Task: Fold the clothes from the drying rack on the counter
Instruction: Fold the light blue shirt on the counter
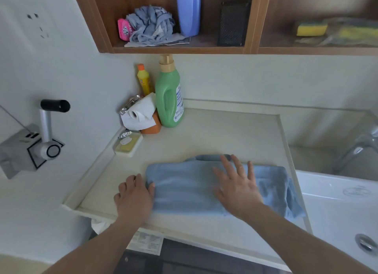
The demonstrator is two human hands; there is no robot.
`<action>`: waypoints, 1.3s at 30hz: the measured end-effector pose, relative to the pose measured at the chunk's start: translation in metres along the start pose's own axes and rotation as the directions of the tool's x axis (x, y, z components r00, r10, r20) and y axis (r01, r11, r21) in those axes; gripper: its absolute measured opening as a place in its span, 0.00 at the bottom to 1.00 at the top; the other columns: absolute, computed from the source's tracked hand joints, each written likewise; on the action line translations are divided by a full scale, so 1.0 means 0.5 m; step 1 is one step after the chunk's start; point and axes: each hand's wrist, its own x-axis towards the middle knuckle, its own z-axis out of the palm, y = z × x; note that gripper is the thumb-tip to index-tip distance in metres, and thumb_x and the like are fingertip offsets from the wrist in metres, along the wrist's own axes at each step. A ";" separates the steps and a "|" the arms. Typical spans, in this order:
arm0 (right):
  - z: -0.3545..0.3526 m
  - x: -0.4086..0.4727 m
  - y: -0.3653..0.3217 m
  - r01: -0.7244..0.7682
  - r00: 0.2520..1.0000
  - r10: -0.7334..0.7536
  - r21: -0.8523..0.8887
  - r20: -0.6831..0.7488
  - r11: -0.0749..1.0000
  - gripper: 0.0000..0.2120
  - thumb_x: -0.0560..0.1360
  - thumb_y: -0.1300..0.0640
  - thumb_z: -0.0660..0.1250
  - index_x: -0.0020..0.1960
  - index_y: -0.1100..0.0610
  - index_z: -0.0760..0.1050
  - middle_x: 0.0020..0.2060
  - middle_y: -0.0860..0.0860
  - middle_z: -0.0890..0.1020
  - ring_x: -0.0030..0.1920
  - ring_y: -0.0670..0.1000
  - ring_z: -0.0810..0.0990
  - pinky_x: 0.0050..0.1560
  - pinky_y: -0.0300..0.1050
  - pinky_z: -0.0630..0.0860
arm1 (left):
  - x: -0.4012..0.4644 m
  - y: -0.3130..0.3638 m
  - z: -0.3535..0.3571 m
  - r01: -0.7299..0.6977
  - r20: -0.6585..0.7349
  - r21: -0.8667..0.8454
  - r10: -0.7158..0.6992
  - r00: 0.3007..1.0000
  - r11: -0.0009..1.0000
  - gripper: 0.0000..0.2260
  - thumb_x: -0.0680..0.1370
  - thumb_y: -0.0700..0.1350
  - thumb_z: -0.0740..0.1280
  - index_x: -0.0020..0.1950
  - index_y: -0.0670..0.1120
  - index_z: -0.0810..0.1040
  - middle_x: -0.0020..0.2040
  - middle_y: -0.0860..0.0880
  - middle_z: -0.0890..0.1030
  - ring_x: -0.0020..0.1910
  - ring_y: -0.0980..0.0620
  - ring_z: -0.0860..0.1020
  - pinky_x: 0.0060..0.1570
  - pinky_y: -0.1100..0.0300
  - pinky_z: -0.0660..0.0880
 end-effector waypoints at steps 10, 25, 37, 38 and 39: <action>-0.029 0.084 -0.155 0.206 0.942 -0.178 -0.069 0.285 0.976 0.33 0.82 0.39 0.57 0.81 0.54 0.57 0.81 0.50 0.53 0.81 0.57 0.38 0.72 0.76 0.33 | 0.005 -0.004 -0.064 0.181 0.384 -0.270 -0.067 0.921 0.946 0.25 0.74 0.66 0.67 0.52 0.45 0.68 0.44 0.51 0.77 0.43 0.50 0.77 0.39 0.55 0.70; -0.022 0.111 -0.153 0.144 0.907 -0.147 0.038 0.395 0.989 0.35 0.79 0.35 0.56 0.82 0.44 0.50 0.82 0.41 0.48 0.81 0.57 0.38 0.71 0.77 0.34 | 0.002 0.103 -0.179 -0.130 0.264 -0.536 0.312 0.913 0.834 0.13 0.75 0.46 0.69 0.38 0.47 0.65 0.36 0.51 0.71 0.37 0.48 0.71 0.33 0.57 0.62; -0.002 0.024 -0.075 0.036 0.999 -0.030 0.158 -0.036 0.987 0.32 0.76 0.38 0.47 0.80 0.43 0.57 0.77 0.46 0.63 0.79 0.54 0.55 0.78 0.66 0.52 | -0.065 0.243 -0.199 -0.316 0.126 -0.516 0.435 0.892 0.797 0.12 0.74 0.46 0.67 0.37 0.50 0.64 0.33 0.53 0.71 0.30 0.55 0.69 0.29 0.60 0.61; 0.003 0.006 -0.057 -0.009 0.995 0.028 0.201 -0.091 0.980 0.28 0.77 0.39 0.50 0.75 0.42 0.64 0.74 0.47 0.68 0.76 0.56 0.62 0.76 0.65 0.59 | -0.069 0.249 -0.198 -0.322 0.126 -0.514 0.441 0.889 0.795 0.12 0.74 0.46 0.67 0.37 0.49 0.64 0.33 0.53 0.70 0.30 0.55 0.68 0.29 0.60 0.61; 0.007 -0.005 -0.045 -0.056 0.990 0.082 0.220 -0.112 0.974 0.23 0.78 0.39 0.54 0.72 0.42 0.68 0.72 0.48 0.70 0.74 0.57 0.66 0.74 0.63 0.63 | -0.069 0.250 -0.197 -0.320 0.124 -0.517 0.439 0.890 0.794 0.13 0.75 0.45 0.67 0.37 0.48 0.64 0.32 0.53 0.69 0.29 0.55 0.68 0.29 0.60 0.61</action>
